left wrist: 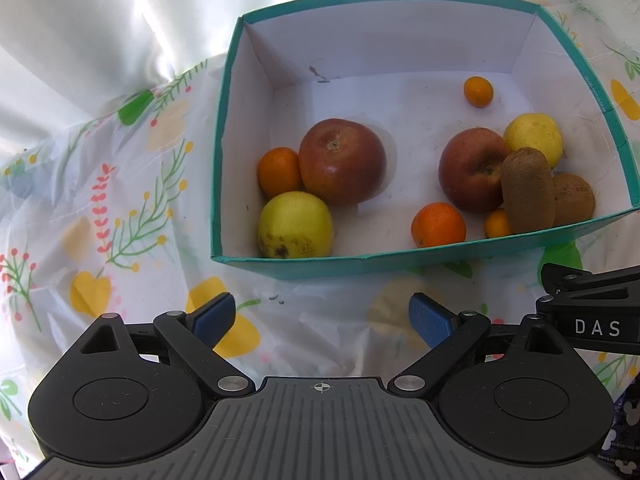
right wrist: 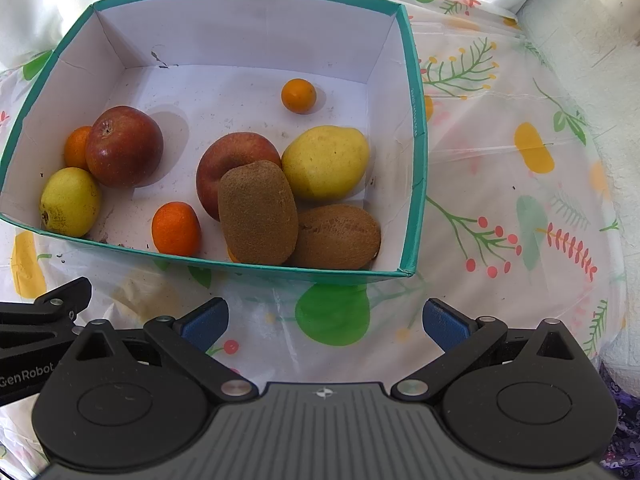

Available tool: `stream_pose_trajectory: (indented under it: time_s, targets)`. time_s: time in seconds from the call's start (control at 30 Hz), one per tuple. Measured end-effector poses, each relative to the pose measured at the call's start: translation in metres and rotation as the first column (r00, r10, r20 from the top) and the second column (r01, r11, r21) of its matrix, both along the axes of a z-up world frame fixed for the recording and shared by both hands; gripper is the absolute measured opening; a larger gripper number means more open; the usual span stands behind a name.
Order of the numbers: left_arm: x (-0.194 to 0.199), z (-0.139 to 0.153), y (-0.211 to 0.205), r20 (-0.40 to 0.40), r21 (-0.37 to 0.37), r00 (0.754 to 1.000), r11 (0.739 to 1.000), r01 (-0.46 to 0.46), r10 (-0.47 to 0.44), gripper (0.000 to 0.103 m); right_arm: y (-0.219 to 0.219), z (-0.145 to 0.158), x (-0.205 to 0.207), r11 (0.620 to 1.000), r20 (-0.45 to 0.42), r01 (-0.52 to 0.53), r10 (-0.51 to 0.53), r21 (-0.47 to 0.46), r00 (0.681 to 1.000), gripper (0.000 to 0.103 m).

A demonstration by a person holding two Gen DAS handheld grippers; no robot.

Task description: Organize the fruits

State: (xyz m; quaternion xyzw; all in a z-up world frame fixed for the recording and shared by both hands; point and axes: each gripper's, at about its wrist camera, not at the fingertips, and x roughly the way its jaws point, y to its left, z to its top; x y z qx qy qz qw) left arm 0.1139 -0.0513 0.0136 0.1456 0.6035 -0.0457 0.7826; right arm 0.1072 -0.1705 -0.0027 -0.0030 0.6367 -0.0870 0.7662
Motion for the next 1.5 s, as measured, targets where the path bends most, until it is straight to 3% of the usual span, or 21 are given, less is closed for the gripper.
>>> stream_pose_trajectory:
  time_s: [0.37, 1.5]
  targets:
    - [-0.0033, 0.0001, -0.002, 0.038, 0.026, 0.999, 1.0, 0.006, -0.007, 0.097, 0.0003, -0.0006, 0.0007, 1.0, 0.0, -0.007, 0.007, 0.001, 1.0, 0.103]
    - [0.0003, -0.0048, -0.0027, 0.017, 0.025, 1.0, 1.0, 0.013, -0.014, 0.097, -0.0038, -0.0053, 0.0028, 1.0, -0.002, -0.001, 0.001, 0.008, 1.0, 0.103]
